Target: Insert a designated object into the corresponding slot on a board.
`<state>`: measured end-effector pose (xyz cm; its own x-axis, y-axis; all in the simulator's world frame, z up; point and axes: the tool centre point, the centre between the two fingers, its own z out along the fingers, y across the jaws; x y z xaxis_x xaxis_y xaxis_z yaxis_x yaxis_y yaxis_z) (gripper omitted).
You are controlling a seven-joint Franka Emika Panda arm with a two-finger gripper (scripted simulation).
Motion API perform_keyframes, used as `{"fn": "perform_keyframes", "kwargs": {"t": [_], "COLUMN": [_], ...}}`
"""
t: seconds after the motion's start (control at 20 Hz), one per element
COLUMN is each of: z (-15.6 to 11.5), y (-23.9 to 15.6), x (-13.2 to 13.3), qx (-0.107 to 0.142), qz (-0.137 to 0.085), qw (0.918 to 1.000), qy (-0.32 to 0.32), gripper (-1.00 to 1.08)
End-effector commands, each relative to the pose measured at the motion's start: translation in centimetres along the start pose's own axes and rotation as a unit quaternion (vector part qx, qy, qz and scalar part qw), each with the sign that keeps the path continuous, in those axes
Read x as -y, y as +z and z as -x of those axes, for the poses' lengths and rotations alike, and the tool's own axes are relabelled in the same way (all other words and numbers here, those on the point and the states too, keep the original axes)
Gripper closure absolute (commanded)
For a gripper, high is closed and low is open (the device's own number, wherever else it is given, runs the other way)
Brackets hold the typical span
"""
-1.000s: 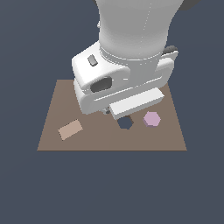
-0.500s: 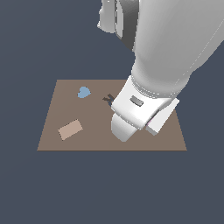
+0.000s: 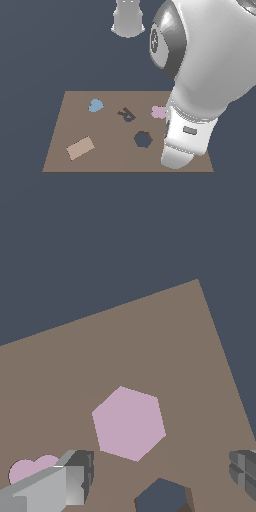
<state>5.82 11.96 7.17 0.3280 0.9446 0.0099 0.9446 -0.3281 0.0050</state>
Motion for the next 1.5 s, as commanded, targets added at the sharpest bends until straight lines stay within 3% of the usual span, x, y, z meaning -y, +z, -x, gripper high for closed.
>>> {"fn": "perform_keyframes", "kwargs": {"t": [0.0,0.5,1.25,1.3,1.45], "z": [-0.6,-1.6,-1.5,-1.5,-1.5], "y": [0.6,2.1,4.2,4.2,4.2], "x": [0.5,1.8,2.0,2.0,2.0], "qx": [0.001,0.004,0.005,0.005,0.005], "qz": [-0.001,-0.003,-0.003,-0.003,-0.003], "qw": [0.9994,0.9939,0.9935,0.9935,0.9935], "qy": [-0.035,-0.110,-0.113,-0.113,-0.113], "gripper": [-0.92,-0.92,-0.92,1.08,1.08]}}
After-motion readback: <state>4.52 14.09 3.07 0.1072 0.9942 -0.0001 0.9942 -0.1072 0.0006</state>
